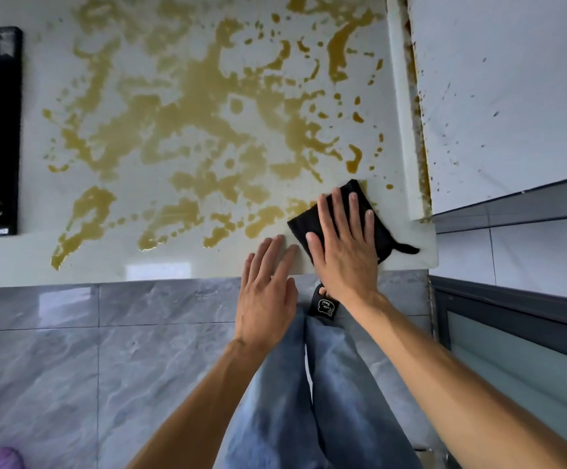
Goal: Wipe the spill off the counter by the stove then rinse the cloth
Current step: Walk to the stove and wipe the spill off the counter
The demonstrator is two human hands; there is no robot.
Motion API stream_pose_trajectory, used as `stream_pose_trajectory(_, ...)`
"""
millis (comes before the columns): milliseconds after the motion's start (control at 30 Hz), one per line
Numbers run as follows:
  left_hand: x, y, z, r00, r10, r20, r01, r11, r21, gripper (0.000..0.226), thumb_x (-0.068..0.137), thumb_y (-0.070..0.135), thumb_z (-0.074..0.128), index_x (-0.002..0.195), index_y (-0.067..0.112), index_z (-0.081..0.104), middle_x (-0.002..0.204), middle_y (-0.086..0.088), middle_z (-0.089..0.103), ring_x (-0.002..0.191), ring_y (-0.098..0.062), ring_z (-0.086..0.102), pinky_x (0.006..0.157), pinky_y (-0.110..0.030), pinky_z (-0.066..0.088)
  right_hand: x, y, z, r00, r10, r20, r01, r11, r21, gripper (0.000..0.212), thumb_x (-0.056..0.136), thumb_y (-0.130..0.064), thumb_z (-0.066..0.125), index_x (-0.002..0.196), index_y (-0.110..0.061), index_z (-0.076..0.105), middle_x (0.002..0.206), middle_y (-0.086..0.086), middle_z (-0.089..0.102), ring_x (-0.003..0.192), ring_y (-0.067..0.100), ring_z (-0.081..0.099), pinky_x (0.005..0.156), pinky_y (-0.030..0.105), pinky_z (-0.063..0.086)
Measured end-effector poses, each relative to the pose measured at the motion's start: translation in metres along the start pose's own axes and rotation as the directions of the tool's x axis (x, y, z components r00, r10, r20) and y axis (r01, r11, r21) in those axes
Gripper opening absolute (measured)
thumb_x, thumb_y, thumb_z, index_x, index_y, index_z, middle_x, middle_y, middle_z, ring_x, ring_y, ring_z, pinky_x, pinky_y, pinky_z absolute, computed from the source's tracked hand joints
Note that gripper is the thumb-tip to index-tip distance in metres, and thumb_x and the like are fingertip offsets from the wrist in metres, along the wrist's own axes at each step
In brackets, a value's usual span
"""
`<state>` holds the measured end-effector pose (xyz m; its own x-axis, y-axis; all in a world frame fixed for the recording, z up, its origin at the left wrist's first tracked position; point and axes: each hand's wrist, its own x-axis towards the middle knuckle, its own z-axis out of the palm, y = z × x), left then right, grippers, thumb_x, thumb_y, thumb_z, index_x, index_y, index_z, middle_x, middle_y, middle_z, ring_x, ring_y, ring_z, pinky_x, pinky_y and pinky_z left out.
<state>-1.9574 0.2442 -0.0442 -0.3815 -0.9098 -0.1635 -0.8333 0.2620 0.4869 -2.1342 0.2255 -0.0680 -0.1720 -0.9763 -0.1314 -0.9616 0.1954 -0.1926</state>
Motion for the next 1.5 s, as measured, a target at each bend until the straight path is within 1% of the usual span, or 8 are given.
stream_pose_trajectory(167, 0.001, -0.002, 0.002, 1.000, 0.004, -0.027, -0.004, 1.000, 0.014, 0.067, 0.095, 0.004, 0.066, 0.159, 0.017, 0.050, 0.173, -0.007, 0.036, 0.164, -0.027, 0.026, 0.133, -0.052, 0.025, -0.021, 0.042, -0.007, 0.991, -0.111, 0.077, 0.116, 0.991, -0.063, 0.075, 0.109, -0.057, 0.025, 0.169, -0.015, 0.008, 0.177, 0.005, 0.004, 0.164, 0.026, 0.001, 0.132, 0.051, 0.010)
stream_pose_trajectory(433, 0.002, -0.005, 0.003, 1.000, 0.016, -0.017, -0.016, 0.999, 0.029, 0.069, 0.093, 0.005, 0.066, 0.158, 0.018, 0.050, 0.173, -0.006, 0.036, 0.164, -0.026, 0.026, 0.133, -0.050, 0.025, 0.068, 0.023, -0.010, 0.985, 0.170, -0.010, -0.170, 0.985, 0.010, 0.075, 0.110, -0.054, 0.021, 0.168, -0.008, 0.007, 0.176, 0.014, 0.003, 0.163, 0.034, 0.001, 0.132, 0.054, 0.005)
stream_pose_trajectory(600, 0.001, -0.004, 0.004, 1.000, 0.006, -0.024, -0.005, 1.000, 0.030, 0.069, 0.093, 0.005, 0.068, 0.159, 0.018, 0.050, 0.173, -0.005, 0.035, 0.164, -0.025, 0.025, 0.133, -0.049, 0.024, 0.023, 0.038, -0.010, 1.000, 0.026, 0.014, -0.027, 0.999, 0.040, 0.075, 0.110, -0.055, 0.027, 0.168, -0.011, 0.007, 0.176, 0.013, 0.004, 0.164, 0.030, -0.001, 0.132, 0.051, 0.004)
stream_pose_trajectory(700, 0.001, -0.005, 0.007, 1.000, 0.004, -0.021, -0.003, 0.999, 0.037, 0.069, 0.095, 0.007, 0.069, 0.160, 0.019, 0.048, 0.174, -0.004, 0.034, 0.165, -0.024, 0.023, 0.133, -0.050, 0.024, 0.006, 0.053, -0.012, 0.997, 0.041, 0.058, -0.039, 0.999, -0.026, 0.075, 0.110, -0.056, 0.026, 0.169, -0.015, 0.006, 0.177, 0.009, -0.001, 0.164, 0.027, -0.003, 0.132, 0.050, 0.005)
stream_pose_trajectory(967, 0.001, -0.009, 0.008, 0.999, 0.020, -0.034, -0.018, 0.999, 0.038, 0.072, 0.091, 0.005, 0.070, 0.159, 0.020, 0.050, 0.173, -0.003, 0.035, 0.164, -0.023, 0.025, 0.133, -0.047, 0.023, 0.124, 0.035, -0.028, 0.993, 0.103, 0.062, -0.104, 0.994, 0.017, 0.072, 0.108, -0.058, 0.025, 0.169, -0.025, 0.004, 0.177, 0.011, -0.003, 0.163, 0.032, -0.004, 0.131, 0.055, 0.004)
stream_pose_trajectory(1233, -0.002, -0.015, 0.017, 0.998, 0.032, -0.053, -0.031, 0.999, 0.028, 0.077, 0.091, 0.005, 0.070, 0.162, 0.020, 0.044, 0.175, -0.003, 0.031, 0.166, -0.022, 0.019, 0.132, -0.051, 0.025, 0.001, 0.031, -0.008, 0.988, -0.115, 0.102, 0.123, 0.990, -0.075, 0.077, 0.105, -0.059, 0.033, 0.169, -0.024, 0.009, 0.177, 0.012, 0.000, 0.164, 0.031, 0.002, 0.130, 0.056, 0.015)
stream_pose_trajectory(1333, -0.002, -0.017, 0.020, 0.998, 0.035, -0.061, -0.034, 0.999, 0.020, 0.077, 0.091, 0.006, 0.069, 0.162, 0.022, 0.043, 0.176, -0.002, 0.029, 0.167, -0.021, 0.017, 0.133, -0.050, 0.023, 0.034, 0.028, -0.012, 0.982, -0.154, 0.107, 0.163, 0.983, -0.081, 0.079, 0.101, -0.065, 0.036, 0.168, -0.029, 0.012, 0.177, 0.010, 0.006, 0.163, 0.032, 0.009, 0.127, 0.056, 0.016)
stream_pose_trajectory(1500, -0.002, -0.017, 0.021, 0.997, 0.033, -0.064, -0.031, 0.999, 0.022, 0.077, 0.091, 0.007, 0.068, 0.162, 0.022, 0.042, 0.176, -0.002, 0.029, 0.167, -0.021, 0.016, 0.134, -0.049, 0.021, 0.095, 0.009, -0.011, 0.981, -0.170, 0.096, 0.176, 0.982, -0.063, 0.076, 0.105, -0.062, 0.031, 0.169, -0.028, 0.009, 0.177, 0.010, 0.002, 0.164, 0.031, 0.000, 0.130, 0.060, 0.007)
